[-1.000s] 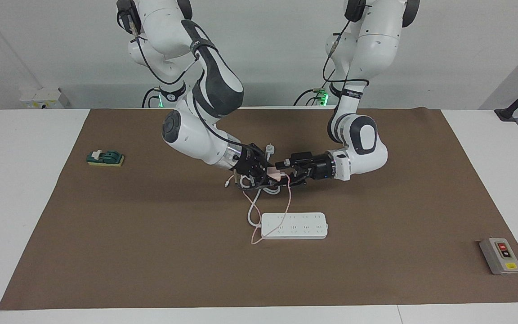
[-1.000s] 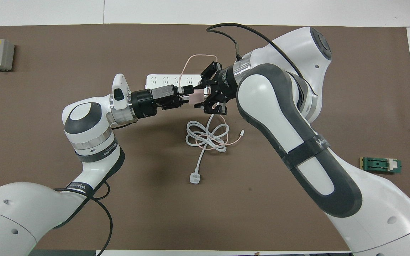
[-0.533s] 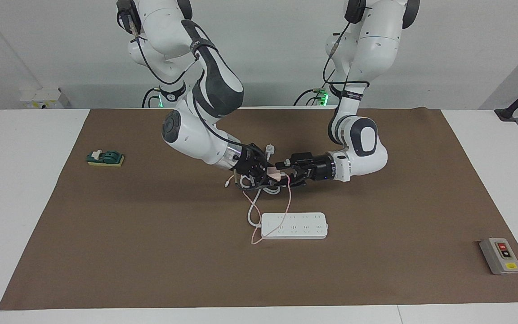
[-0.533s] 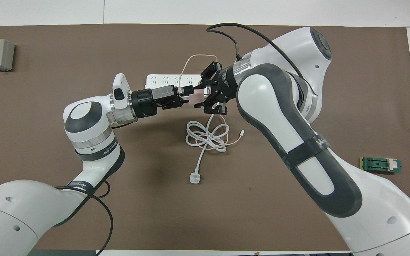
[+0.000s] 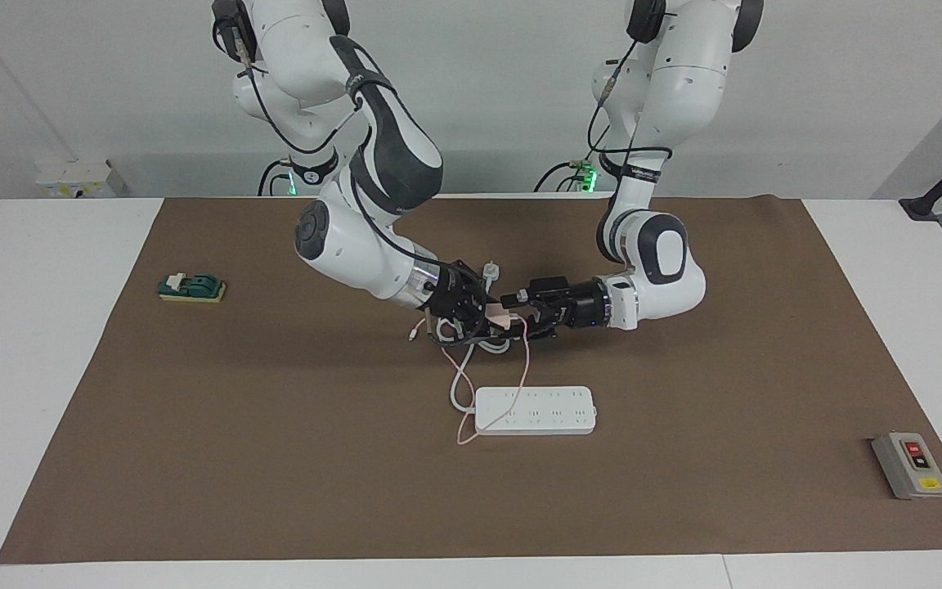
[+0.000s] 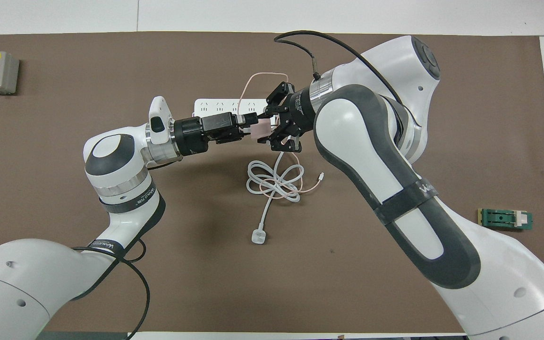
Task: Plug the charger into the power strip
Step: 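Hand the pink charger from the right gripper to the left gripper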
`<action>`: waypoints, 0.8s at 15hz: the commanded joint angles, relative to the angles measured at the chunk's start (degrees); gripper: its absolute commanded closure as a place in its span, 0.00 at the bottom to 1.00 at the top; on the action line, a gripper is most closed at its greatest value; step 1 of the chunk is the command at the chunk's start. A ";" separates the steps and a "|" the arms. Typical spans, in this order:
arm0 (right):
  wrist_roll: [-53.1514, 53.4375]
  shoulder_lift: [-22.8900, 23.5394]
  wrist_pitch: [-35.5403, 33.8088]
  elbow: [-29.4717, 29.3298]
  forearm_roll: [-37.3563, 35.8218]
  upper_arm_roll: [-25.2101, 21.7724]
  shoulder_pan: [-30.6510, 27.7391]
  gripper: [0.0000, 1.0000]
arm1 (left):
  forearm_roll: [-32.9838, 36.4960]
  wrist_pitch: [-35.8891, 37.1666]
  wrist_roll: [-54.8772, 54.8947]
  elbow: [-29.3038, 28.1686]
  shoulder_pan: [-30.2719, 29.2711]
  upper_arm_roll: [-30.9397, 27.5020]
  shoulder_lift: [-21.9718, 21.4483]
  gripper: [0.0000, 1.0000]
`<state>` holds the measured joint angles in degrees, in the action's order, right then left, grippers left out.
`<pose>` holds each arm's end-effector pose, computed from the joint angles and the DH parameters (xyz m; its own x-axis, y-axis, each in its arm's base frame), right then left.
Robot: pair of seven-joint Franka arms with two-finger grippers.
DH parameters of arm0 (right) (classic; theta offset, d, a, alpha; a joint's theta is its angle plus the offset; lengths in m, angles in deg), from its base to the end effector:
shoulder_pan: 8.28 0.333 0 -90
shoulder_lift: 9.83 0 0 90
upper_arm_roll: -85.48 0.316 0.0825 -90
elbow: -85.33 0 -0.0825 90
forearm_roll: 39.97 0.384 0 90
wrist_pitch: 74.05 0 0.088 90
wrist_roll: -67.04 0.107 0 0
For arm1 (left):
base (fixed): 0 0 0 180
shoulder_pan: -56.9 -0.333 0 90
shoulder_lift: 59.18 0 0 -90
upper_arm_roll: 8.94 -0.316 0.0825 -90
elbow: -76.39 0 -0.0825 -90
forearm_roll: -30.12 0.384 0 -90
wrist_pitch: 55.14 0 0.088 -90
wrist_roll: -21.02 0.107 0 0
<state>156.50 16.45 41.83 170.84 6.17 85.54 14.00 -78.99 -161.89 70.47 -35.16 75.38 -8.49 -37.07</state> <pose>0.6345 0.3057 0.4299 0.0250 -0.7417 -0.6703 -0.9960 -0.0760 0.0470 0.5732 -0.2732 0.3283 0.9929 0.1103 0.0440 -0.0471 0.0255 0.9986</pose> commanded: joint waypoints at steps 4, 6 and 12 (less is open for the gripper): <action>0.80 0.52 0.23 -0.87 1.49 -0.15 0.04 1.00 | 1.44 0.84 1.43 0.99 -0.11 -0.35 0.74 0.81; 0.80 0.52 0.23 -0.87 1.49 -0.15 0.04 1.00 | 1.53 0.75 1.61 1.07 -0.11 -0.53 0.74 1.00; 1.24 0.52 0.49 -0.87 1.14 -0.24 0.22 0.02 | 1.97 0.75 1.61 1.60 -0.46 -0.71 0.74 1.00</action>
<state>156.56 16.35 42.03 170.54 6.28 85.56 14.00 -77.96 -161.95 71.12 -34.82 75.33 -8.87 -36.57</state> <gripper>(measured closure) 0.454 0.705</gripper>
